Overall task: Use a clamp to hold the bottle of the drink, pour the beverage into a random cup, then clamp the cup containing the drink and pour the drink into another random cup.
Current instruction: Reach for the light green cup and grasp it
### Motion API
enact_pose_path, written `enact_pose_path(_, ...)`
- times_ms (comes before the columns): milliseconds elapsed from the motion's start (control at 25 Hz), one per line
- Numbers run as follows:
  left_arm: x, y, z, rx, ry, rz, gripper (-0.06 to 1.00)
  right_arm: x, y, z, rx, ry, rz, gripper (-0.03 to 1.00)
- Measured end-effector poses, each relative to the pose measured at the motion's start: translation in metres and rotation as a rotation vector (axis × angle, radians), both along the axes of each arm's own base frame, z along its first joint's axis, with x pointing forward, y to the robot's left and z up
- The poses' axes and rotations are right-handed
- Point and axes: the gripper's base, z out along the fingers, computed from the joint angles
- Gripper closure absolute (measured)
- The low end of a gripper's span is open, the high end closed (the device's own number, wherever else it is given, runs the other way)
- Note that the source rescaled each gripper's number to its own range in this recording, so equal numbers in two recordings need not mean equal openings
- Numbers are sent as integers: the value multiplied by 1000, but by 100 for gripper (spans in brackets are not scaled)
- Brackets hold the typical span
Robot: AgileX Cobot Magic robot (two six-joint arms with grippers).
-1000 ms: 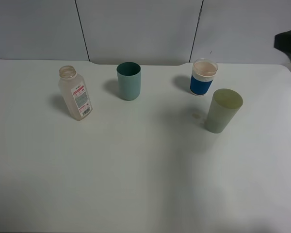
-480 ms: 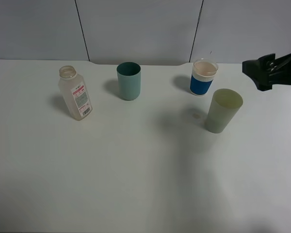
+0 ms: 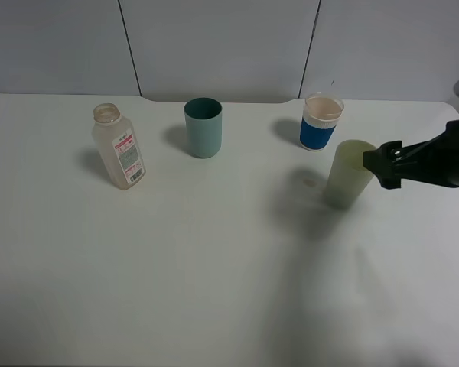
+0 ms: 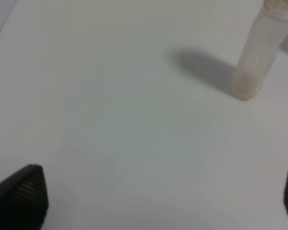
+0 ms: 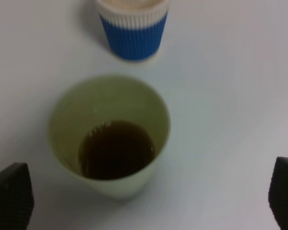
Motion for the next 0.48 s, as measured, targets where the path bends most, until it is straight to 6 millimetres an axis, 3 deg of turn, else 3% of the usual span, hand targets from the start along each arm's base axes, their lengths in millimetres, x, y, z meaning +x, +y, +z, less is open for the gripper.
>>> enact_pose_path(480, 0, 0, 0, 0, 0, 0, -6, -2, -6, -50, 12, 100, -96, 2)
